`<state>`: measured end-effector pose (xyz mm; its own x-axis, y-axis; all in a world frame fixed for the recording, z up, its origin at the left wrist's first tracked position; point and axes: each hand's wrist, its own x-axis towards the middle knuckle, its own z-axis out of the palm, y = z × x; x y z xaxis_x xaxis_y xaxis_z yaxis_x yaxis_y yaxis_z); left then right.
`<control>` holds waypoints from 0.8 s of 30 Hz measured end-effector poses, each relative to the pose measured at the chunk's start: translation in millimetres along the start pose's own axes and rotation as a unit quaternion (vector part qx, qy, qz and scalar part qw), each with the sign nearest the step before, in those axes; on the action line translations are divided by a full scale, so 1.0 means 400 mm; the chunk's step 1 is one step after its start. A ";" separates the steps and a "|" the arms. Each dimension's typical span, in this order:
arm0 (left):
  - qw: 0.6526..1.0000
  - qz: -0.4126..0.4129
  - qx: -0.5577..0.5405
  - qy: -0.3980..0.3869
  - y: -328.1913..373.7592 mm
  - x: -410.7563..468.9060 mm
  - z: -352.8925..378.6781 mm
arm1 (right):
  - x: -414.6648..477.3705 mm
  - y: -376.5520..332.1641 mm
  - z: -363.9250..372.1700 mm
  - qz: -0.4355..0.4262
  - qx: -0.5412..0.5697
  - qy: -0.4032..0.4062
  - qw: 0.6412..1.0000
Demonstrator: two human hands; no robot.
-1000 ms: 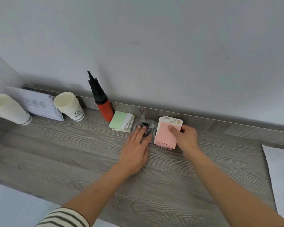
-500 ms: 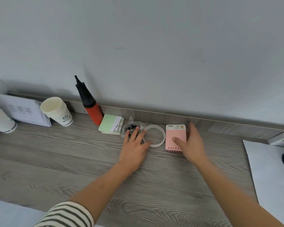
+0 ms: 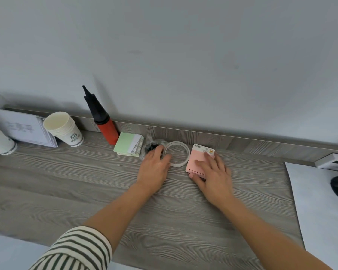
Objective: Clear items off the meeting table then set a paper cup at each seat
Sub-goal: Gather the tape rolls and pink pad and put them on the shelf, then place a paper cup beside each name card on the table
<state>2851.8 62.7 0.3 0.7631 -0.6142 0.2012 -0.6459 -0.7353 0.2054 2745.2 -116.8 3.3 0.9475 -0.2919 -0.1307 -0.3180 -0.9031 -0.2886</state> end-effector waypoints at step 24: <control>0.944 -0.265 -0.195 0.001 -0.319 -0.376 -0.266 | 0.060 -0.463 0.003 -0.210 0.135 -0.022 0.968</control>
<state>2817.0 279.4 45.9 0.9818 -0.1879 -0.0276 -0.1315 -0.7772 0.6154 2826.7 43.8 52.5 0.9946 0.1026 0.0127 0.0920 -0.8224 -0.5614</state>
